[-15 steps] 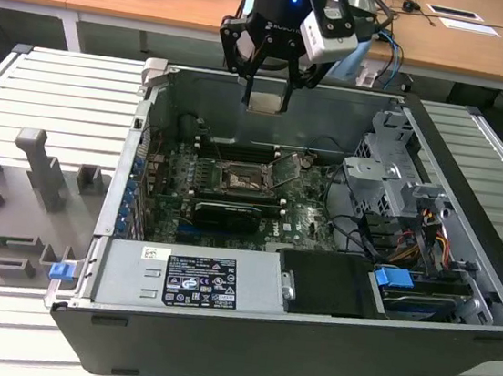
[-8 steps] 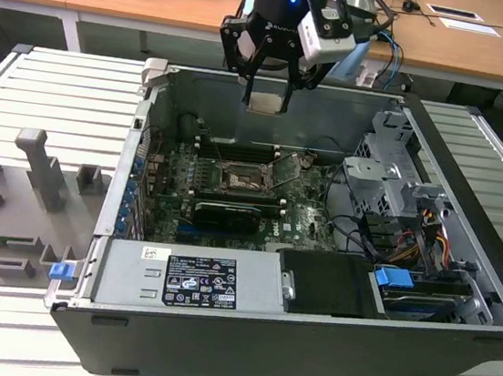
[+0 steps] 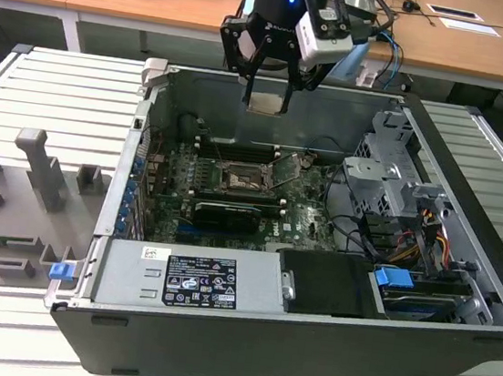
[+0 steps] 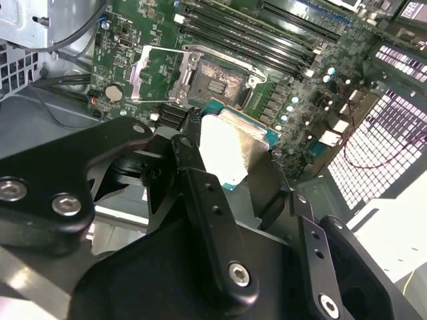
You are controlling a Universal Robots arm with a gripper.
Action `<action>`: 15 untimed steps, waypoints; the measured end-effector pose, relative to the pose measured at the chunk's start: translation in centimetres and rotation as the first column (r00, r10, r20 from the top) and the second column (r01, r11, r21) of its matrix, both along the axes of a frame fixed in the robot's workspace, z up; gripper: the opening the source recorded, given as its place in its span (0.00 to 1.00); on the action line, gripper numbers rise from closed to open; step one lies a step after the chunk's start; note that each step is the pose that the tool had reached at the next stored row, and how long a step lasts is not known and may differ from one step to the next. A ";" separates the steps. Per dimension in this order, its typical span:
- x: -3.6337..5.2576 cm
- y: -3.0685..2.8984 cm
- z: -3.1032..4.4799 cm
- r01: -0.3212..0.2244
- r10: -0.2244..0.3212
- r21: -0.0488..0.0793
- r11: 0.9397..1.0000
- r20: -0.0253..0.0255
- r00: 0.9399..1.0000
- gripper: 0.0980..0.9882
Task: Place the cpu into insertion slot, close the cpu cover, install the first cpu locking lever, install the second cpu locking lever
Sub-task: 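Place the cpu into insertion slot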
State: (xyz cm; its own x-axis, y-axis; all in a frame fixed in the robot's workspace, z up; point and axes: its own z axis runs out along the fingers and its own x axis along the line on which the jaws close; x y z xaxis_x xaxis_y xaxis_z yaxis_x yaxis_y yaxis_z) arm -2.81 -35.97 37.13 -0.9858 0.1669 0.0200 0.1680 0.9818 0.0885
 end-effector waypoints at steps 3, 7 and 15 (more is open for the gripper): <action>0.00 0.00 -0.01 0.012 -0.012 0.000 1.000 0.000 1.000 0.48; 0.00 0.00 -0.03 0.029 -0.029 0.000 1.000 0.000 1.000 0.48; 0.00 0.00 -0.07 0.068 -0.068 0.000 0.998 0.000 0.998 0.48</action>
State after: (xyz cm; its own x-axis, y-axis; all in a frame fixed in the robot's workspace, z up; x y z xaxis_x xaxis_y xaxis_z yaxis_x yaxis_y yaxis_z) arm -2.81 -35.97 37.06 -0.9722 0.2334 0.0200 0.2342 0.9682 0.0884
